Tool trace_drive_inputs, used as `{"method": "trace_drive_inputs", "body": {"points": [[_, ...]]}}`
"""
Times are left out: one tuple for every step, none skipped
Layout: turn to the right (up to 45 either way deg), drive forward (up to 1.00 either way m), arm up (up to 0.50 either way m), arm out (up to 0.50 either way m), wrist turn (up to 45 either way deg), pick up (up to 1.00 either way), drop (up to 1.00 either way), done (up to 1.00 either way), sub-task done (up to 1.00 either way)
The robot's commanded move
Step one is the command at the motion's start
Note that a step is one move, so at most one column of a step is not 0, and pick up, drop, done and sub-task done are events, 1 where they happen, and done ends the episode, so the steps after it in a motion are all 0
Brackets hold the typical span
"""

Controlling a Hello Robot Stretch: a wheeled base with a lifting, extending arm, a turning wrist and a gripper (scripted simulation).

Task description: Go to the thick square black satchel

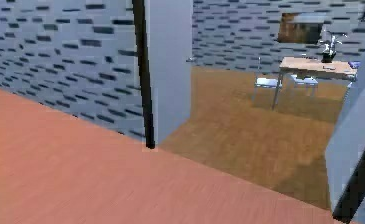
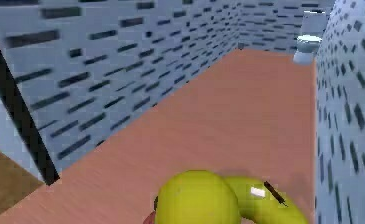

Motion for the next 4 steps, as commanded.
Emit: {"method": "trace_drive_inputs", "body": {"points": [[-42.0,0.0,0.0,0.0,0.0,0.0,0.0,0.0,0.0],[0.0,0.15,0.0,0.0,0.0,0.0,0.0,0.0,0.0],[-12.0,0.0,0.0,0.0,0.0,0.0,0.0,0.0,0.0],[0.0,1.0,0.0,0.0,0.0,0.0,0.0,0.0,0.0]]}}
